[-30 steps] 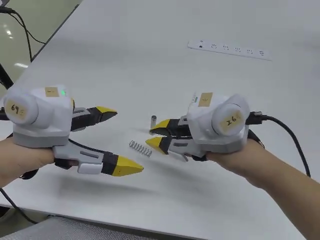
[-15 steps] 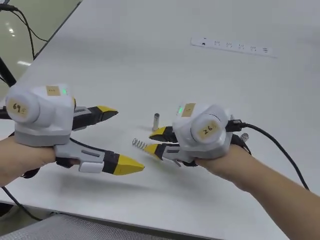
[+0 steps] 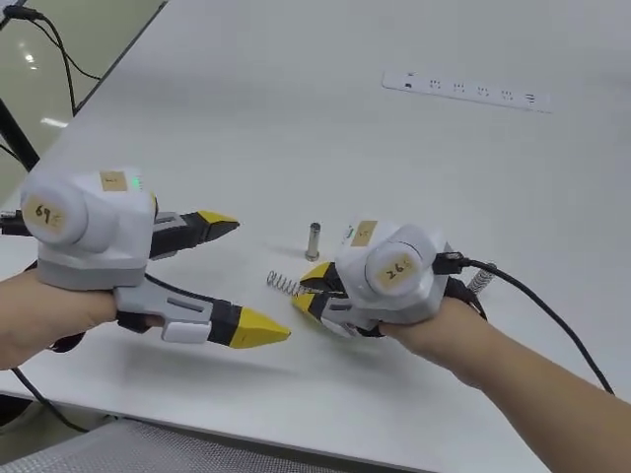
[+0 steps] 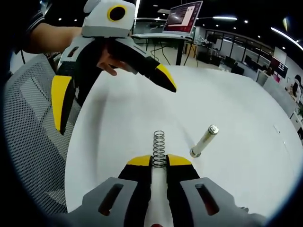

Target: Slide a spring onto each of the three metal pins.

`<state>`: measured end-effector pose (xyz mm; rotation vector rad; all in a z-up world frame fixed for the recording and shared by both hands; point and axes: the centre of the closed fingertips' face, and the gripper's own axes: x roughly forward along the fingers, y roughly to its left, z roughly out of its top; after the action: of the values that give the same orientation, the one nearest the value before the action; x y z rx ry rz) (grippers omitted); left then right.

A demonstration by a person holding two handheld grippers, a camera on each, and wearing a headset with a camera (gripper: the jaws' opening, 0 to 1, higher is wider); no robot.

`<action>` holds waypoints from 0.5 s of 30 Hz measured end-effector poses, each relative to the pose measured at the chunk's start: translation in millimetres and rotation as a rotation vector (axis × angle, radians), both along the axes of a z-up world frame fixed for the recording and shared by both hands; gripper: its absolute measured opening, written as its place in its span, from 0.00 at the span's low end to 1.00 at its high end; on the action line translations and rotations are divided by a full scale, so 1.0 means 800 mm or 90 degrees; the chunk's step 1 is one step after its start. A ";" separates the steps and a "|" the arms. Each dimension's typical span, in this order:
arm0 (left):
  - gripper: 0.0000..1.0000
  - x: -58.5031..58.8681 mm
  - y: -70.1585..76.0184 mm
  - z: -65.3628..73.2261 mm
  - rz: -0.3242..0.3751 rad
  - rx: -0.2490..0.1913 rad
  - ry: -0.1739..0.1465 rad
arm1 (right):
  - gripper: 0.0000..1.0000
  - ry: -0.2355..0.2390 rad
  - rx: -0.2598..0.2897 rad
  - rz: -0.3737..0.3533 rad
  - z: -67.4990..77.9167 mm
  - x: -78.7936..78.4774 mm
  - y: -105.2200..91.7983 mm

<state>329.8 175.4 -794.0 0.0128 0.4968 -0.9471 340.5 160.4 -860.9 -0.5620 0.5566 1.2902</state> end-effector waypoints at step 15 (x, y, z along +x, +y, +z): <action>0.91 0.001 -0.011 0.000 -0.013 -0.003 0.001 | 0.07 -0.023 0.003 0.046 0.030 -0.011 -0.019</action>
<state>330.6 166.7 -793.9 0.0128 0.4966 -0.9676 331.8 145.3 -836.9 -0.6049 0.5074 1.3475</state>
